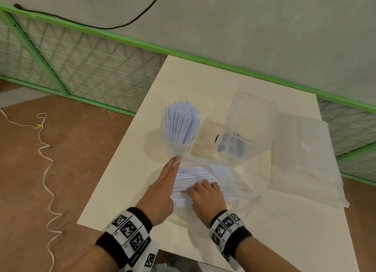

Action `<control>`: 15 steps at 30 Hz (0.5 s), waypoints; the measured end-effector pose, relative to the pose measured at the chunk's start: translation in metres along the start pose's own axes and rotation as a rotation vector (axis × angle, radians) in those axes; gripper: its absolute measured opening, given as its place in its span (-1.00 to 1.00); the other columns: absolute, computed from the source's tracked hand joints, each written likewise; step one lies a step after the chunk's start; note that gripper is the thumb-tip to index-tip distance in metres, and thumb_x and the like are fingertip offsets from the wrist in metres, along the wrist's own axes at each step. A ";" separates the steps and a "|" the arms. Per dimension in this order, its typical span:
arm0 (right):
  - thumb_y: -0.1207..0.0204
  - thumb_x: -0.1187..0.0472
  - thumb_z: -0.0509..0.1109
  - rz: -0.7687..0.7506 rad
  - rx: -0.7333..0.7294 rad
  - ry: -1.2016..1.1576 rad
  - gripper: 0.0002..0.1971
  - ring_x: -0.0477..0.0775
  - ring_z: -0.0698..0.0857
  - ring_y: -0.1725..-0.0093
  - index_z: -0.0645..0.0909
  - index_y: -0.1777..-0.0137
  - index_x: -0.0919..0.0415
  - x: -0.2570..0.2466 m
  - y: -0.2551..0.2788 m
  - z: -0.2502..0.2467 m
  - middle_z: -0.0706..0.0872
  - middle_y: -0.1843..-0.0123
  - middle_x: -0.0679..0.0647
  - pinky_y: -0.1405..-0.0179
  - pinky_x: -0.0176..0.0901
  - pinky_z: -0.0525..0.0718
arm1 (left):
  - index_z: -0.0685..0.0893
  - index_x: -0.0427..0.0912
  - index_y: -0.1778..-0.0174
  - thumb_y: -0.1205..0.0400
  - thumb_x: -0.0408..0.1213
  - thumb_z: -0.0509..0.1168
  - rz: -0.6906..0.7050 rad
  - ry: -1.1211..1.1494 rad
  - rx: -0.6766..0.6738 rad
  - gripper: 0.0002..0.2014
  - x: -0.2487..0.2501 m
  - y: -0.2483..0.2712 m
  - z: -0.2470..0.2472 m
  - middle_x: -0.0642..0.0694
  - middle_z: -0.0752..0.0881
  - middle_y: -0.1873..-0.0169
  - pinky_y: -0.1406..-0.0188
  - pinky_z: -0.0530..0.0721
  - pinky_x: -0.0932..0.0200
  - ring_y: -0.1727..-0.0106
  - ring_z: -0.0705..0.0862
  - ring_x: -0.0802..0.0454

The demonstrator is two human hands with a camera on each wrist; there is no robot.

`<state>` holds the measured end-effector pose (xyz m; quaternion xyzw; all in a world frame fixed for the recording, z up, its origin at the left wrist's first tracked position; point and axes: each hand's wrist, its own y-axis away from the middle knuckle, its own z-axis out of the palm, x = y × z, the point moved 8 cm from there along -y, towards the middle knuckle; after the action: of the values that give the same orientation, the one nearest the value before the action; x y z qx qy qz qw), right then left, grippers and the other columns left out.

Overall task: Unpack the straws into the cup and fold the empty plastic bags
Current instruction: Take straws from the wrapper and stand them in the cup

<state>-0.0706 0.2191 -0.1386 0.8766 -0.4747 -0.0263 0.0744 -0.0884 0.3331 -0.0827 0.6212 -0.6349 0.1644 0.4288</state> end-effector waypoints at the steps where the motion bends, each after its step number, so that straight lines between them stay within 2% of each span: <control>1: 0.15 0.30 0.64 0.002 -0.012 0.000 -0.62 0.11 0.65 0.32 0.70 0.28 0.04 0.000 0.000 0.000 0.66 0.37 -0.05 0.34 -0.02 0.63 | -0.17 0.20 -0.69 -0.42 -0.74 0.13 0.000 0.001 0.001 0.07 0.000 0.000 0.000 0.47 -0.28 -0.61 -0.11 0.70 0.14 -0.32 0.53 0.14; 3: 0.18 0.27 0.66 0.006 -0.040 0.003 -0.63 0.11 0.65 0.33 0.70 0.33 0.03 0.000 -0.001 0.002 0.66 0.39 -0.06 0.33 -0.04 0.64 | -0.17 0.19 -0.69 -0.43 -0.73 0.13 0.004 0.004 0.004 0.06 0.000 0.001 -0.001 0.45 -0.27 -0.62 -0.14 0.68 0.19 -0.39 0.49 0.15; 10: 0.20 0.21 0.69 0.022 -0.104 0.043 -0.66 0.12 0.62 0.39 0.65 0.42 0.05 -0.003 -0.003 0.004 0.62 0.49 -0.05 0.32 0.03 0.60 | -0.17 0.17 -0.70 -0.43 -0.74 0.13 0.013 0.011 0.011 0.07 -0.001 0.001 -0.001 0.43 -0.27 -0.62 -0.18 0.66 0.20 -0.42 0.46 0.14; 15: 0.26 0.16 0.69 0.022 -0.147 0.049 -0.66 0.10 0.60 0.42 0.59 0.52 0.05 -0.004 -0.004 0.005 0.57 0.54 -0.05 0.36 0.02 0.59 | -0.17 0.18 -0.70 -0.43 -0.73 0.13 0.011 0.016 0.014 0.06 -0.002 0.002 -0.002 0.43 -0.26 -0.62 -0.15 0.67 0.19 -0.35 0.51 0.14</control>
<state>-0.0698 0.2236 -0.1445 0.8637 -0.4793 -0.0387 0.1507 -0.0902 0.3361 -0.0818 0.6195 -0.6337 0.1760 0.4287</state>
